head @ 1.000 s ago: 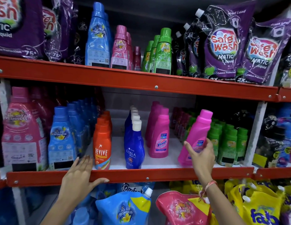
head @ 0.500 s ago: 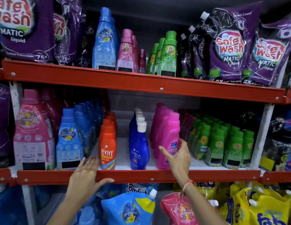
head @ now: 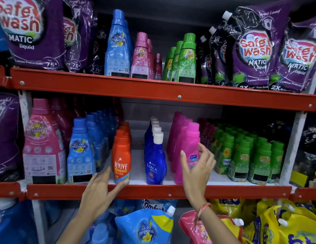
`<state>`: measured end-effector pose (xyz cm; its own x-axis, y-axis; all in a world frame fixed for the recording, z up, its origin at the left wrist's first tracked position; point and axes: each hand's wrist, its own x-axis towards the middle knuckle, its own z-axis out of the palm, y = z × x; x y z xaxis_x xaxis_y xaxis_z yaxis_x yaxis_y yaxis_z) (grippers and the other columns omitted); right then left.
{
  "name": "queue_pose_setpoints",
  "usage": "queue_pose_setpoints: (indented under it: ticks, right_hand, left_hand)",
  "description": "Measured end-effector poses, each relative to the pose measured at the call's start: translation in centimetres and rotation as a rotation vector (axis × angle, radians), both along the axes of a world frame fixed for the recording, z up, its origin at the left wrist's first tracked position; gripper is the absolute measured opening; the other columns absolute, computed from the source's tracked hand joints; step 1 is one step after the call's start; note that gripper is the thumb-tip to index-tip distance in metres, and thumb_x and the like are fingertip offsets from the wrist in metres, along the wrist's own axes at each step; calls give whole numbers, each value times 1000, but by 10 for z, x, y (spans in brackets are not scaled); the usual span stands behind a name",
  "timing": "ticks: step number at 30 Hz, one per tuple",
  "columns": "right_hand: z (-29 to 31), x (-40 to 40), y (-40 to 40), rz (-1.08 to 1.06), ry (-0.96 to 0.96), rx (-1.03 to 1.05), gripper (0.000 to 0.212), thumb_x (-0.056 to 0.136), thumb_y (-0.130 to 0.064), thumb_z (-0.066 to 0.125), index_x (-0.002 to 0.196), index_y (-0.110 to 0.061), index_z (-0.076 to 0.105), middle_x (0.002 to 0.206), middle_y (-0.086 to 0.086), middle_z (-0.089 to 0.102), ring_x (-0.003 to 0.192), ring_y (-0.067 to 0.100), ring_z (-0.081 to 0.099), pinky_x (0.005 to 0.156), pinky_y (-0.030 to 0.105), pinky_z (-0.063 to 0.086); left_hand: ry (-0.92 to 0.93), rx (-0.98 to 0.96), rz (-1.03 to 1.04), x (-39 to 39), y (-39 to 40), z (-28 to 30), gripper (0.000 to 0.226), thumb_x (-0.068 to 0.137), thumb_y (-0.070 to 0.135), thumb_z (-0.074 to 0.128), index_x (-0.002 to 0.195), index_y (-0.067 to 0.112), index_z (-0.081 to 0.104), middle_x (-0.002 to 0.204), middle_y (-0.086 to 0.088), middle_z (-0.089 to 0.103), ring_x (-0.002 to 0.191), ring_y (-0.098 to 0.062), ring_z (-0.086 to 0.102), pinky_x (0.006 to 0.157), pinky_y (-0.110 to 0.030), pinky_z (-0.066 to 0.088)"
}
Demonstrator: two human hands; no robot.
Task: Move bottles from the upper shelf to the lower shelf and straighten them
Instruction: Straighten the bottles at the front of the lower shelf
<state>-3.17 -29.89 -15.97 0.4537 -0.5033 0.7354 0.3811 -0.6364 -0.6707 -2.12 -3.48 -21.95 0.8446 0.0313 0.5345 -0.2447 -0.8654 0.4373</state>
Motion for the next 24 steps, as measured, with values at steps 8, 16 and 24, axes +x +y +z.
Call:
queue_pose_setpoints:
  ticks: [8,16,24]
  right_hand:
    - [7,-22,82,782,279,45,20,97,-29,54,112,-19,62,105,-8,68,88,-5,63,79,8,47]
    - [-6,1,114,813,681,101,47,98,-48,39,105,-16,72,105,3,75,103,14,66,93,30,47]
    - [0,5,123,795,741,146,45,97,-48,41,101,-17,74,101,-1,75,90,8,66,68,16,42]
  left_hand:
    - [42,-592,-92,-1,-22,32,58,93,61,17,112,30,62,101,0,69,115,-31,56,78,-29,37]
    - [180,-706,-133,13,-8,29,99,73,91,6,125,28,63,117,-1,69,116,-20,58,107,-43,38]
    - [80,-647,-95,-1,-2,26,73,77,86,6,88,38,60,92,2,69,93,-16,62,84,-34,41]
